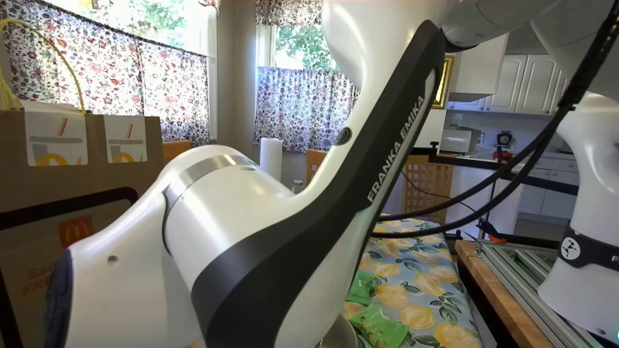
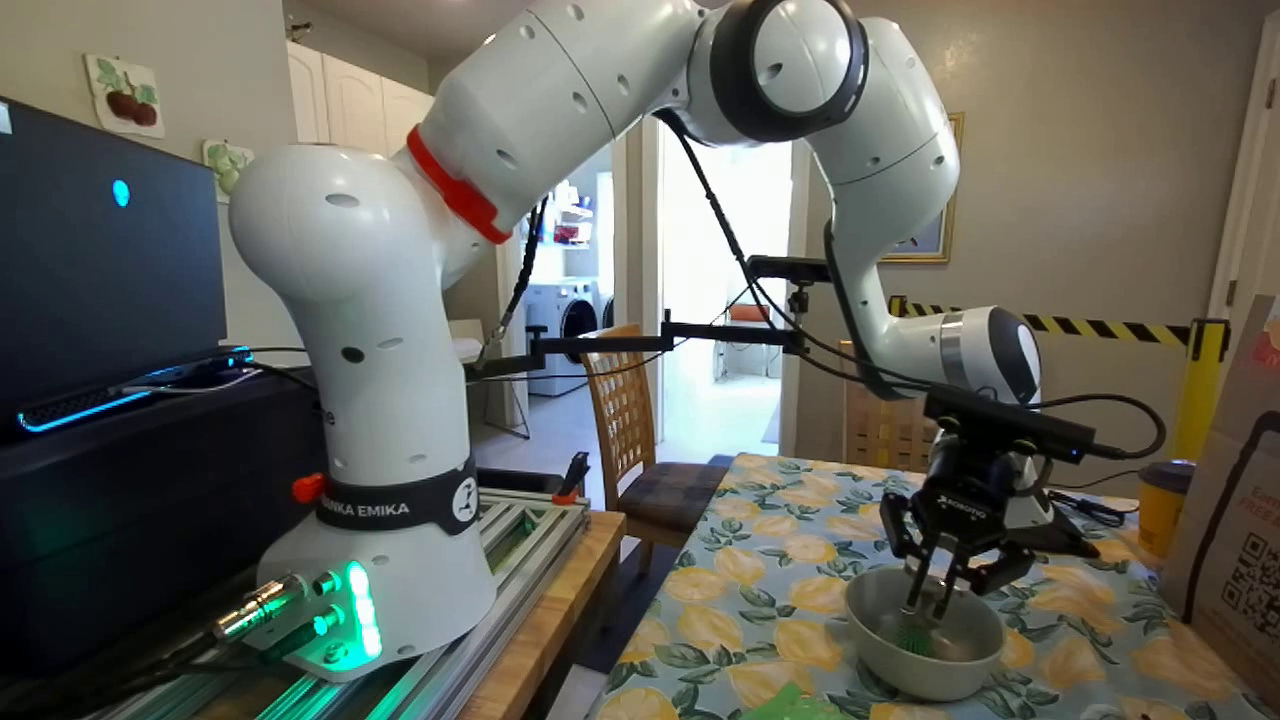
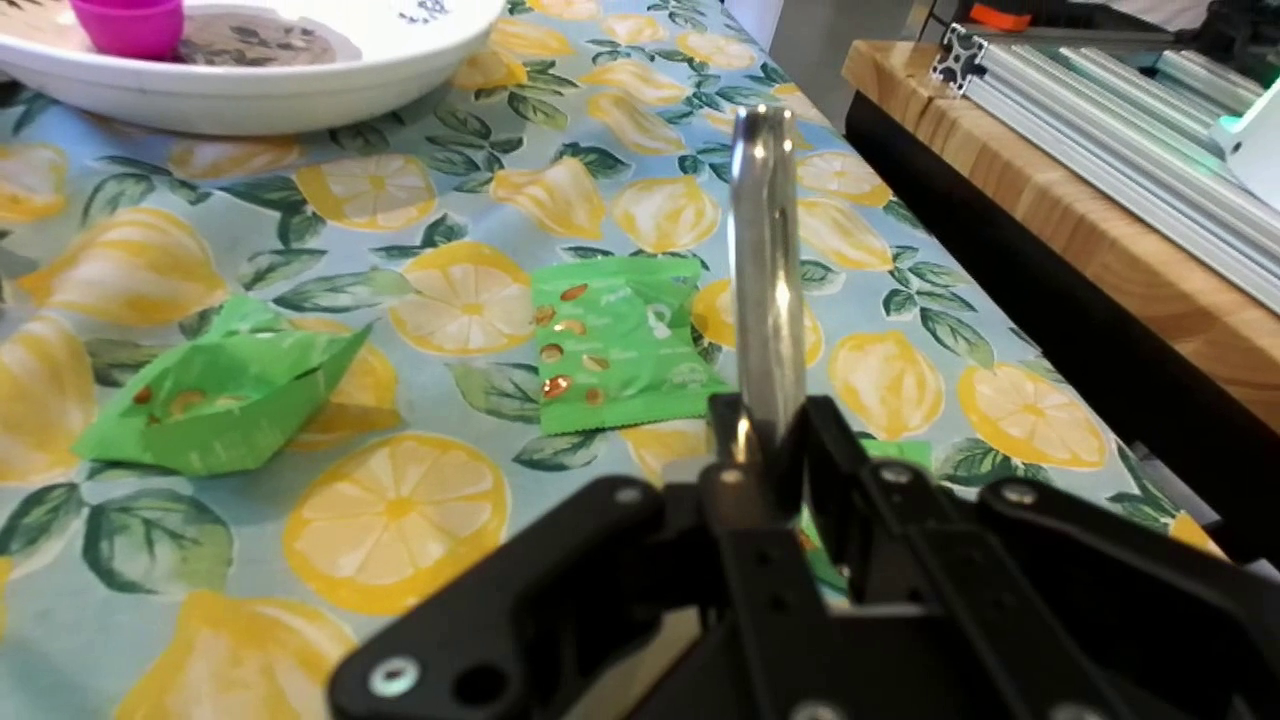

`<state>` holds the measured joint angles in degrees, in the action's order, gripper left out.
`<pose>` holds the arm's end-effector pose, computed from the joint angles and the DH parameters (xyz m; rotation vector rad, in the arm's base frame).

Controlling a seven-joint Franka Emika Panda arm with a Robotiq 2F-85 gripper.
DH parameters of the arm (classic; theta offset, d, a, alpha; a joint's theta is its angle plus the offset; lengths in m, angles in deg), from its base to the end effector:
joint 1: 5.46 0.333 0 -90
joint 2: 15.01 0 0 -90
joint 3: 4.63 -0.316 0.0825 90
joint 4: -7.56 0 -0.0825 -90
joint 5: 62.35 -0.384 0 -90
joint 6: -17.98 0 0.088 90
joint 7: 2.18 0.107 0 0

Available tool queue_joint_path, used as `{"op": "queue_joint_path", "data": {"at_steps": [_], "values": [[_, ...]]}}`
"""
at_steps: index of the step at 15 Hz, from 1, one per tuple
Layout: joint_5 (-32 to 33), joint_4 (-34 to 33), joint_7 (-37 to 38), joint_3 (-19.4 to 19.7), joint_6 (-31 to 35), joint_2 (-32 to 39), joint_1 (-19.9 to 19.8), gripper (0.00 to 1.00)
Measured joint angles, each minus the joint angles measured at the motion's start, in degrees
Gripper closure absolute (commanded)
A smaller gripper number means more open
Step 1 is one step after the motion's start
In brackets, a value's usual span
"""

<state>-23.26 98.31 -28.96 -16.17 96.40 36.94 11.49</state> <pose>0.5311 0.1938 0.0945 1.8527 1.3516 -1.3486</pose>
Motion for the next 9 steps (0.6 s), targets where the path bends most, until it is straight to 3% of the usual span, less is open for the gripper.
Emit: {"op": "queue_joint_path", "data": {"at_steps": [9], "values": [[0.7, -0.1, 2.6, 0.0, 2.1, 0.4, 1.2, 0.96]]}}
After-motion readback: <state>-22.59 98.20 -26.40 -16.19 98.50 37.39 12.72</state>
